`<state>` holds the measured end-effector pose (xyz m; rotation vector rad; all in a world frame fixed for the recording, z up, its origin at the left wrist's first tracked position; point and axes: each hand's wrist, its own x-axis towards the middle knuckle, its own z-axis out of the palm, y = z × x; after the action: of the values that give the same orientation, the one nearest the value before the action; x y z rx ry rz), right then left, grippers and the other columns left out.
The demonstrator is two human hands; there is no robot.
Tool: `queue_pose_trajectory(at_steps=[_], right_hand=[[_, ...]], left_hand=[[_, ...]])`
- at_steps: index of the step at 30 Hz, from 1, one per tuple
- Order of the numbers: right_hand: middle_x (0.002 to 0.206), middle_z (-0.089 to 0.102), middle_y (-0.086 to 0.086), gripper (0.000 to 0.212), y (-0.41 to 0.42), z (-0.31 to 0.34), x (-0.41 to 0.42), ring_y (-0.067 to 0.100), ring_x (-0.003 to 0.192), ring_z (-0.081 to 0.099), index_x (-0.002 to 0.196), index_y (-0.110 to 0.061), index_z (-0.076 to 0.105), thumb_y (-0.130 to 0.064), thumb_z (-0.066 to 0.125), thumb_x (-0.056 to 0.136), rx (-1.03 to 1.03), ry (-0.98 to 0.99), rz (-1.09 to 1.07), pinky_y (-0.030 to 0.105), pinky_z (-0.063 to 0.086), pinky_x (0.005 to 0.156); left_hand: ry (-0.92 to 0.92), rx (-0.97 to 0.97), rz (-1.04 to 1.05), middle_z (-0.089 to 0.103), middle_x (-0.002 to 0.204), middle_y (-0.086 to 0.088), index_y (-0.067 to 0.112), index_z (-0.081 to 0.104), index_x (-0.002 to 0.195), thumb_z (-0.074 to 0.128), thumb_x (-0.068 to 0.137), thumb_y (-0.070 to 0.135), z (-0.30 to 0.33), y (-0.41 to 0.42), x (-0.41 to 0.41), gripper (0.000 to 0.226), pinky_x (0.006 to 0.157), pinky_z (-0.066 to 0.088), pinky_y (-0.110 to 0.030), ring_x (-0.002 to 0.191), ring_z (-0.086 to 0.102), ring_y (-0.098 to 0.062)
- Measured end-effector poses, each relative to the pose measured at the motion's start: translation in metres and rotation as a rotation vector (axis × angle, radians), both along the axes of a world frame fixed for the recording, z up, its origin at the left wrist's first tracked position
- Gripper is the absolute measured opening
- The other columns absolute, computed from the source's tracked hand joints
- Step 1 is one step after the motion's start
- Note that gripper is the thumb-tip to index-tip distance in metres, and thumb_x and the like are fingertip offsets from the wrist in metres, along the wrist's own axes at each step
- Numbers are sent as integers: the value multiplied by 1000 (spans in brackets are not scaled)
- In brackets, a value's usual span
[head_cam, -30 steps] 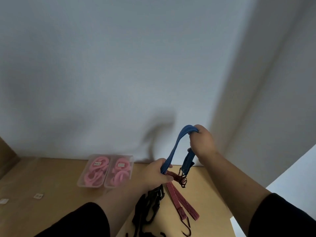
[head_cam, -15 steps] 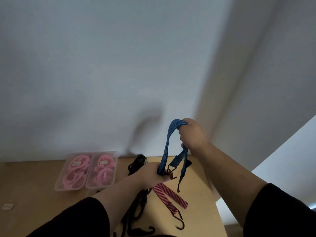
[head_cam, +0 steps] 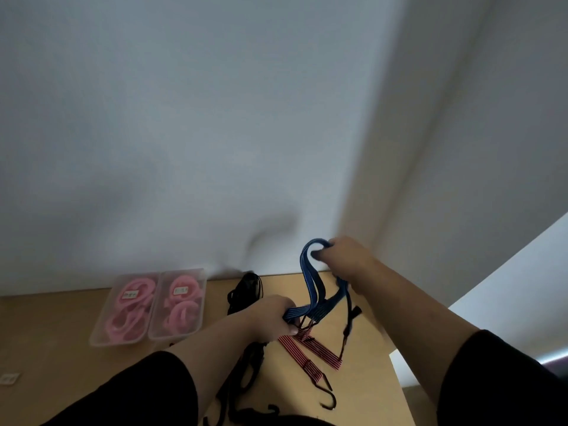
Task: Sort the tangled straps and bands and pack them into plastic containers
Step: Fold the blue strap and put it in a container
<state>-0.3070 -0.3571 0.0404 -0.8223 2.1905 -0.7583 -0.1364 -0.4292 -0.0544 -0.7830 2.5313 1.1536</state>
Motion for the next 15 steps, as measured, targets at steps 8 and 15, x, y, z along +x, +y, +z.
queue_pose_trajectory(at_steps=[8, 15], right_hand=[[77, 63, 8, 34, 31, -26, -13, 19, 61, 53, 102, -2, 73, -33, 68, 91, 503, -38, 426, 30, 44, 60], [87, 70, 10, 33, 56, -52, -24, 16, 63, 63, 111, 4, 69, -16, 71, 85, 498, -418, 330, 29, 51, 62]], left_hand=[[-57, 17, -77, 73, 102, 7, 25, 70, 115, 64, 89, 26, -3, 6, -18, 26, 91, 53, -31, 95, 66, -10], [-19, 101, -83, 69, 103, 5, 14, 67, 113, 65, 92, 10, -6, 7, -31, 22, 84, 51, -16, 97, 66, -12]])
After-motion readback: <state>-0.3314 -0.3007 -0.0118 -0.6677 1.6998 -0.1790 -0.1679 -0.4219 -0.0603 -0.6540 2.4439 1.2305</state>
